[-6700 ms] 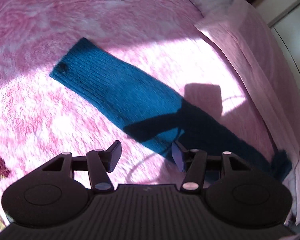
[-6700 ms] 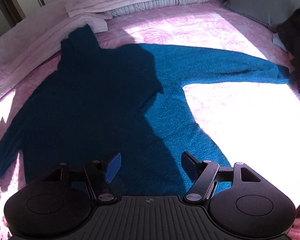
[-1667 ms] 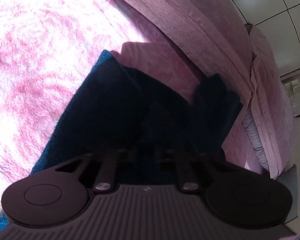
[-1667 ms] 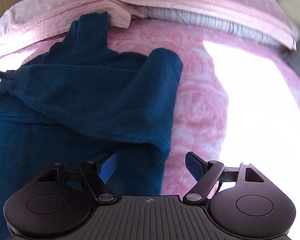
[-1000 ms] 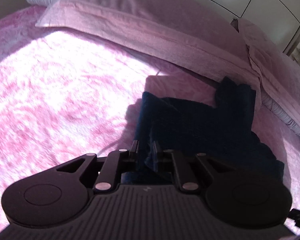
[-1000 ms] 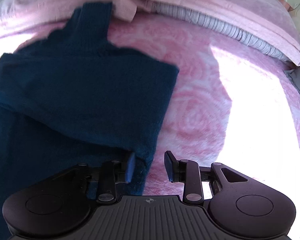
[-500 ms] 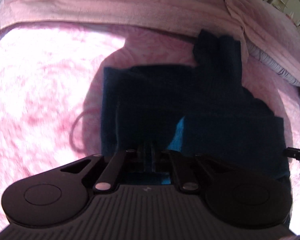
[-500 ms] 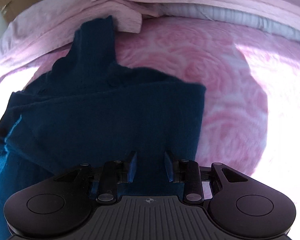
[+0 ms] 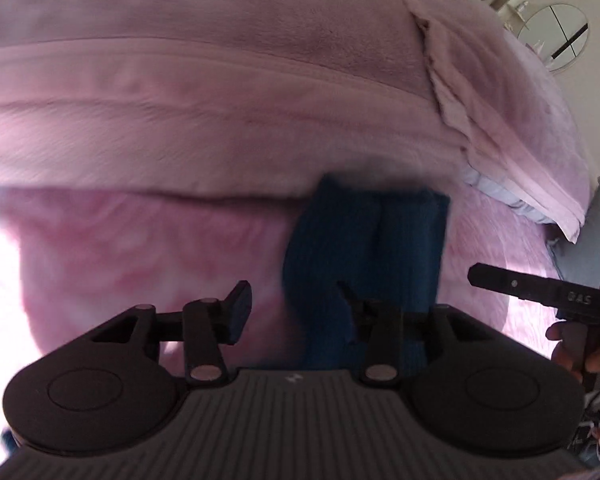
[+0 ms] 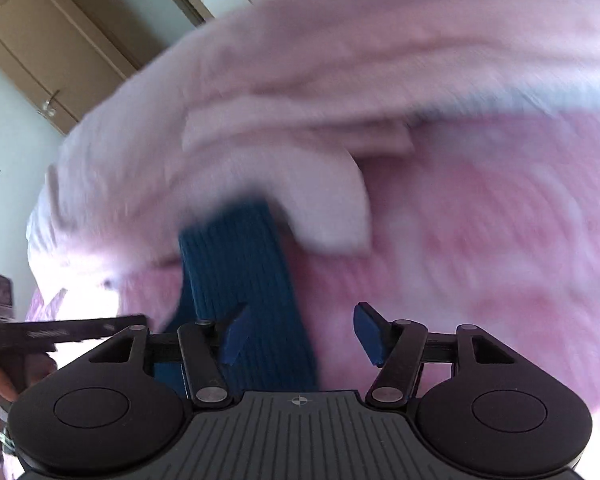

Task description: Fold clothes

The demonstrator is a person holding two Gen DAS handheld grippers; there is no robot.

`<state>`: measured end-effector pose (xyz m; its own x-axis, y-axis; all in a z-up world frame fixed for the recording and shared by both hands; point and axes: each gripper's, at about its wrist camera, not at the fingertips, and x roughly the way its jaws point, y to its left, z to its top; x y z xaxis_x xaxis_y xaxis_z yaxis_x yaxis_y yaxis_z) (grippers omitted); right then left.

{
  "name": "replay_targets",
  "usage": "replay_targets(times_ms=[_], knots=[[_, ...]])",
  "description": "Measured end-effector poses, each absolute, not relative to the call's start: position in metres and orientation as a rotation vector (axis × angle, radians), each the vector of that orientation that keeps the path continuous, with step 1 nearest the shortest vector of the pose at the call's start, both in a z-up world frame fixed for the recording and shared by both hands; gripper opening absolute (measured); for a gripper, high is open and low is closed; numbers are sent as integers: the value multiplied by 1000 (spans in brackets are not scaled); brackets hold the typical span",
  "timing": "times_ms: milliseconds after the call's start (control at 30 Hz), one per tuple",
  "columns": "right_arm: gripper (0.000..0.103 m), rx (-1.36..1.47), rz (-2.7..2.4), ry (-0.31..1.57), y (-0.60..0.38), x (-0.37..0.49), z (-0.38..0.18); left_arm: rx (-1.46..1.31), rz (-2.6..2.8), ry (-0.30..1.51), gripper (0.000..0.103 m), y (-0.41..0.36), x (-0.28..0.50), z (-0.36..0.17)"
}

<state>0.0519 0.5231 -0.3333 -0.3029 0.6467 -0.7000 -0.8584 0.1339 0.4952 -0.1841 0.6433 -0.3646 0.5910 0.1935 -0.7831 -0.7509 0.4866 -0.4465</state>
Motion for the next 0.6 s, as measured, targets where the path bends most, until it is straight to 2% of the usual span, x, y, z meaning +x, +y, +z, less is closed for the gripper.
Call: replay_targets(times_ms=[133,200,233,267,433,600], knots=[[61,-268,1559,1127,562,46,-344,-919,626,718,41,662,-164,-381],[60,-261,1579,1121,568,44,-347,-926,591,695,36,666,-158,-384],[41,-250,1588,1117,569,44,-348,-913,572,680,19,665,-157,-383],[5,-239,1597,1114,571,44,-349,-886,560,663,5,663,-158,-380],[4,-198,1650,976,539,46,-331,-738,500,524,4,634,-193,-350],[4,-146,1745,839,452,53,-295,-631,389,434,4,568,-257,-316]])
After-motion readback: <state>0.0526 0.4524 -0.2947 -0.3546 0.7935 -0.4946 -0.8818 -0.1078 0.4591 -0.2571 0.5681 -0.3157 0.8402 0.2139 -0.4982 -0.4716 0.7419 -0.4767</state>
